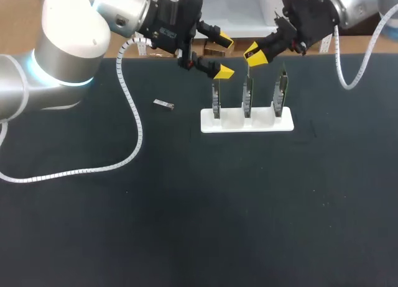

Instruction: Pick up the optical module with the left hand, and insert it into the network port with the right hand.

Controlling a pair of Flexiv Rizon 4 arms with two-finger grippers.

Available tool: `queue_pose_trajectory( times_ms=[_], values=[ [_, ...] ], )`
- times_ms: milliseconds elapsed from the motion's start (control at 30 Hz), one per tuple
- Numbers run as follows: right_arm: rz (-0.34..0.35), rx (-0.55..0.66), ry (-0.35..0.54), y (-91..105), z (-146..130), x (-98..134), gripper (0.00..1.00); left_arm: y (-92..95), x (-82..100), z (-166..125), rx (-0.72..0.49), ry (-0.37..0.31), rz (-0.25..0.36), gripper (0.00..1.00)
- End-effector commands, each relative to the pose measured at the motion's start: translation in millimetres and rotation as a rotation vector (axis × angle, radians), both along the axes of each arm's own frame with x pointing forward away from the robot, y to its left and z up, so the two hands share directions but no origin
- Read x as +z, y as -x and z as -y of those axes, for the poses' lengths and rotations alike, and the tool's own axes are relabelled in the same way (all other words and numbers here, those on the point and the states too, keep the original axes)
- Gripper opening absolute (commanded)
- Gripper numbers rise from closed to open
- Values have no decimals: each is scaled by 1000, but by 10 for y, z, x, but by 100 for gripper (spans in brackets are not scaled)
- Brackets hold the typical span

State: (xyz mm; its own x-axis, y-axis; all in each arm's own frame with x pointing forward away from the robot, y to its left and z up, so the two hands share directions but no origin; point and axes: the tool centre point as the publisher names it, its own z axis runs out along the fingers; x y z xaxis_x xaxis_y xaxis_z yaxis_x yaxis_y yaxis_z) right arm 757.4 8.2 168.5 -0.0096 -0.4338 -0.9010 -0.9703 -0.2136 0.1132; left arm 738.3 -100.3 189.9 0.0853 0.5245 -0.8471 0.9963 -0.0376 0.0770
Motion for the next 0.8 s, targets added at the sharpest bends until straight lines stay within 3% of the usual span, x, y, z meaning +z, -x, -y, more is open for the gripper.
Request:
queue_pose_trajectory(
  times_ms=[33, 300, 800],
  values=[
    [0, 6, -4, -30, 13, -26, 0, -12, 4, 9, -1, -6, -3, 100],
    [31, 10, -1, -29, 19, 65, 0, -12, 4, 9, -1, -6, -3, 100],
    [18, 2, -6, -59, 14, -29, 0, -12, 4, 9, -1, -6, -3, 100]
  ],
)
